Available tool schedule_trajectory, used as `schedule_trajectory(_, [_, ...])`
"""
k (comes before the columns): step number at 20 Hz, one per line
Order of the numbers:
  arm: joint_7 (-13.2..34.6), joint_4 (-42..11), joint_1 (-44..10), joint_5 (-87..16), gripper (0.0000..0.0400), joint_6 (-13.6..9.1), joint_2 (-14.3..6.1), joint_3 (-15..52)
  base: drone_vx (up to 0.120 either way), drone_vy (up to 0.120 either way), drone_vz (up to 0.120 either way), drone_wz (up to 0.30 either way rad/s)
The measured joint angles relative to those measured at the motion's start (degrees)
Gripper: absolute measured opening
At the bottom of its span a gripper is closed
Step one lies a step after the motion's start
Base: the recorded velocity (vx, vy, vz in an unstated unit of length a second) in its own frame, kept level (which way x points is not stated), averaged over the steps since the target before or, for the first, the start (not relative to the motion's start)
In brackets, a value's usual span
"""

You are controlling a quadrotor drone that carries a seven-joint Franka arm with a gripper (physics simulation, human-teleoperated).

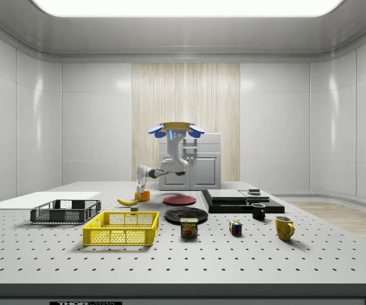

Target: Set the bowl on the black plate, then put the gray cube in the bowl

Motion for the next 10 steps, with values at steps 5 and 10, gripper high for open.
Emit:
schedule_trajectory(5, [-0.06, 0.39, -0.18, -1.28, 0.04, 0.57, -0.07, -1.37, 0.0, 0.0, 0.0, 0.0])
schedule_trajectory(10, [-0.57, 1.2, -0.42, -1.43, 0.04, 0.75, 0.07, -1.54, 0.0, 0.0, 0.0, 0.0])
